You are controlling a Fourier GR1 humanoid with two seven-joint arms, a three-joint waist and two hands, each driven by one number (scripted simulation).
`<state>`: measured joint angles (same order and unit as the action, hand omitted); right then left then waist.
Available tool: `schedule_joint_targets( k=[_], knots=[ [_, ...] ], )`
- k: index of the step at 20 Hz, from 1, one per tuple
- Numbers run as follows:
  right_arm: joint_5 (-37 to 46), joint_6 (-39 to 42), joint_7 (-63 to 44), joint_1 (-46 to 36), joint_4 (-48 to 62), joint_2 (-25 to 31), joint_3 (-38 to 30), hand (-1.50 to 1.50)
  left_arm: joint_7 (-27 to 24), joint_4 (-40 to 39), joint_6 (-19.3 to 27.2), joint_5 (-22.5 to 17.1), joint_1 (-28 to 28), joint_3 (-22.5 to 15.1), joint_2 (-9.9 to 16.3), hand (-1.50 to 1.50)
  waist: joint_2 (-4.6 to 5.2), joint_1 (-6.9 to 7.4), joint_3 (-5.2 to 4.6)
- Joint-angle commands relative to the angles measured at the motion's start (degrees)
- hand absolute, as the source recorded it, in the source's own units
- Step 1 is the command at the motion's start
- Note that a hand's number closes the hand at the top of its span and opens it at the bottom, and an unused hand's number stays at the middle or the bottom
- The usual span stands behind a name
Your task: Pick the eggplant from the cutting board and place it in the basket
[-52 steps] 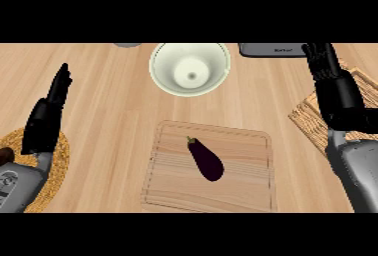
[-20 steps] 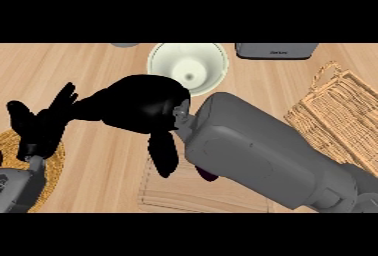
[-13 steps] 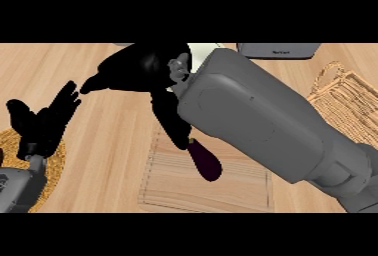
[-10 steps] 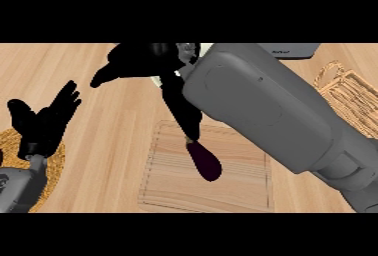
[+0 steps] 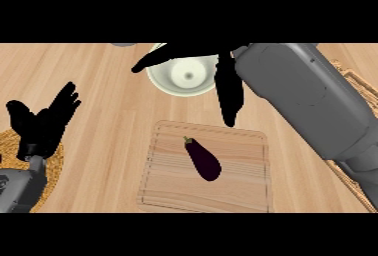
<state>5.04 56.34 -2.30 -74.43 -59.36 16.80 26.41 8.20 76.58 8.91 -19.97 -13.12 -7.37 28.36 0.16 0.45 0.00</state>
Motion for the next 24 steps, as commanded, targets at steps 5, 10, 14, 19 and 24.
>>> schedule_joint_targets(
  k=[5, 10, 14, 19, 24],
  knots=[
    [9.9, -5.8, 13.5, 15.4, -5.8, 2.7, 3.0, -1.5, 0.5, 1.3, -0.2, 1.6, 0.3, 0.4, -1.8, 0.0, 0.09, -0.11, 0.04],
    [14.8, -11.4, 15.7, 18.8, -4.0, -1.7, 3.1, -1.5, -1.0, -0.8, -2.0, 2.5, 0.2, 2.5, -1.9, 0.0, -0.02, -0.08, 0.0],
    [18.9, -17.6, 18.8, 18.8, 3.4, -7.5, 3.2, -1.5, 1.4, -1.0, -1.6, 3.7, -1.3, 2.0, -3.2, 0.0, 0.14, 0.2, -0.01],
    [19.3, -21.1, 22.8, 21.2, 10.9, -11.8, 1.2, -1.5, 0.0, -2.1, -2.1, 4.5, -1.0, 2.8, -4.0, 0.0, 0.26, 0.36, -0.01],
    [28.5, -23.7, 22.5, 24.9, 10.4, -12.3, 6.2, -1.5, 0.0, 2.3, -2.4, 5.5, 3.2, 3.8, -4.5, 0.0, -0.02, 0.36, -0.01]
  ],
)
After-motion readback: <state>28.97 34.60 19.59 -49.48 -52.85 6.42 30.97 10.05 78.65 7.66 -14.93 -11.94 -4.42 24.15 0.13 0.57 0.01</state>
